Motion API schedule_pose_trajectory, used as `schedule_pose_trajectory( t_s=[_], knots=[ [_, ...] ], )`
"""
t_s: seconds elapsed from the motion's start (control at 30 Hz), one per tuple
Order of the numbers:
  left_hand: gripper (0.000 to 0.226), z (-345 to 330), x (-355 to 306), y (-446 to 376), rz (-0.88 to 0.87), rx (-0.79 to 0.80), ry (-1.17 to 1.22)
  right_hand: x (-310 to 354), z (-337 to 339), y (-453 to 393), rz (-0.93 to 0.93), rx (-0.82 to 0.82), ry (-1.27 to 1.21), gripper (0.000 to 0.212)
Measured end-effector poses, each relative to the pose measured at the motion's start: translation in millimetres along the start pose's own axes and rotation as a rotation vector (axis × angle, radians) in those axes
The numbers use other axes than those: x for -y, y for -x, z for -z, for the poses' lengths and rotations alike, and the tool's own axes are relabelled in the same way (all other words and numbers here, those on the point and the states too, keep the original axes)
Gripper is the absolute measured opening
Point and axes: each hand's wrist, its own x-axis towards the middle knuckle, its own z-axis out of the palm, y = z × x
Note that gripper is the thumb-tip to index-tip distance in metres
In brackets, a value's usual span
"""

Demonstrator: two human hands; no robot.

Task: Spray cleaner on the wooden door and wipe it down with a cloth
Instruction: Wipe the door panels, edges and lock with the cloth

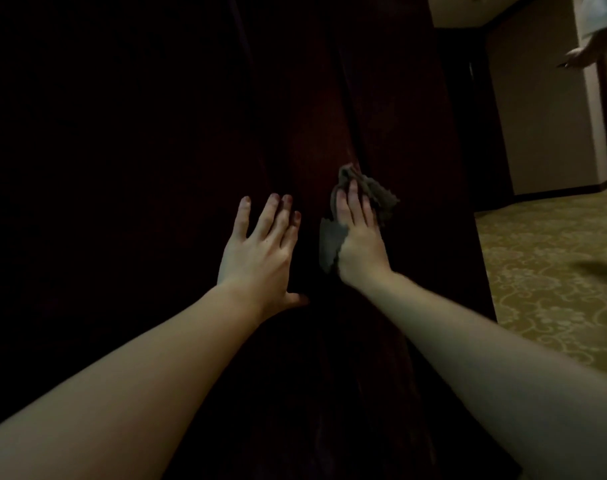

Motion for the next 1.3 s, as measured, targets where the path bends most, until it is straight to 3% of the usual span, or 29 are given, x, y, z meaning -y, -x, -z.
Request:
schedule_pose_trajectory(
  t_s=[0.1,0.17,0.3,0.43,0.57,0.7,0.93,1.1,1.2,1.3],
  knots=[
    [0.12,0,5,-1,-0.034,-0.003,-0.021,15,16,-48,0.001,-0.033,0.01,0.082],
    [0.121,0,7,-2,-0.054,0.004,-0.033,19,23,-54,-0.015,-0.068,-0.019,0.091],
    [0.119,-2,7,-1,-0.055,-0.001,-0.025,7,7,-13,-0.027,-0.136,-0.062,0.104],
    [0.119,-1,5,-1,-0.047,0.014,-0.046,-19,-27,56,-0.098,-0.074,-0.121,0.118],
    [0.121,2,4,0,-0.032,0.037,-0.048,-23,-53,128,-0.073,-0.074,-0.158,0.091],
    [0.122,12,9,-2,-0.055,0.088,-0.037,-8,-64,166,-0.181,-0.035,-0.261,0.071],
    [0.097,-13,14,78,0.019,0.001,0.028,95,-53,139,0.091,-0.141,-0.364,0.061],
    [0.093,-25,26,145,-0.026,0.021,0.071,110,-111,231,-0.283,-0.246,-0.376,0.068],
    [0.091,-35,25,171,-0.059,0.062,0.052,109,-136,295,-0.466,-0.133,-0.365,0.098],
    [0.096,-41,7,170,-0.134,0.126,-0.005,105,-134,300,-0.473,-0.065,-0.395,0.085]
  ],
)
